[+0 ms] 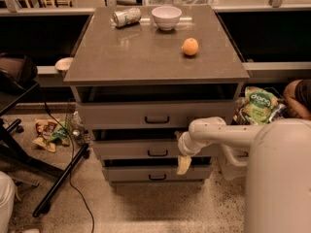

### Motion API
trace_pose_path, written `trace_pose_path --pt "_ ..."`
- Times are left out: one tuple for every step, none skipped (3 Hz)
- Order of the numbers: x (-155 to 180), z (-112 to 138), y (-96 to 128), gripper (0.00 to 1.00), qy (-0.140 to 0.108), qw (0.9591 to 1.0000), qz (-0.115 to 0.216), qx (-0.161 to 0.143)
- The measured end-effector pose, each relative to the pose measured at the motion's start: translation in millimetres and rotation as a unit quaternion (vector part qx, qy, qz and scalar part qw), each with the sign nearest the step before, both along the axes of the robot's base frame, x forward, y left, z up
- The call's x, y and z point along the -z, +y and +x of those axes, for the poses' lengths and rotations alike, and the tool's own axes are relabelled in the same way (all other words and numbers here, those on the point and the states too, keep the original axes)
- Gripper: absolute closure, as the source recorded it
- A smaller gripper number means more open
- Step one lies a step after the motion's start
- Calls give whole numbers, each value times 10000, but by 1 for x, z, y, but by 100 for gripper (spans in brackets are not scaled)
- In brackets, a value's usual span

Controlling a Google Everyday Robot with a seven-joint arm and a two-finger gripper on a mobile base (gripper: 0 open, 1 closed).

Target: Open middle drawer

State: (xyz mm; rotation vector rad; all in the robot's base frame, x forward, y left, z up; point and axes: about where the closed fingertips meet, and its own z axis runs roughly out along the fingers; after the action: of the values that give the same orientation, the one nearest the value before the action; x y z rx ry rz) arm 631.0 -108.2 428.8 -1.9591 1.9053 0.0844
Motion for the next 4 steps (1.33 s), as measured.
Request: trace_pose_path --pt "13 15 1 0 105 9999 -85 44" --pt "27 21 6 16 294 9995 -120 35" --pt "37 13 6 39 552 9983 -160 43" --pt "34 10 2 62 601 9980 -205 74"
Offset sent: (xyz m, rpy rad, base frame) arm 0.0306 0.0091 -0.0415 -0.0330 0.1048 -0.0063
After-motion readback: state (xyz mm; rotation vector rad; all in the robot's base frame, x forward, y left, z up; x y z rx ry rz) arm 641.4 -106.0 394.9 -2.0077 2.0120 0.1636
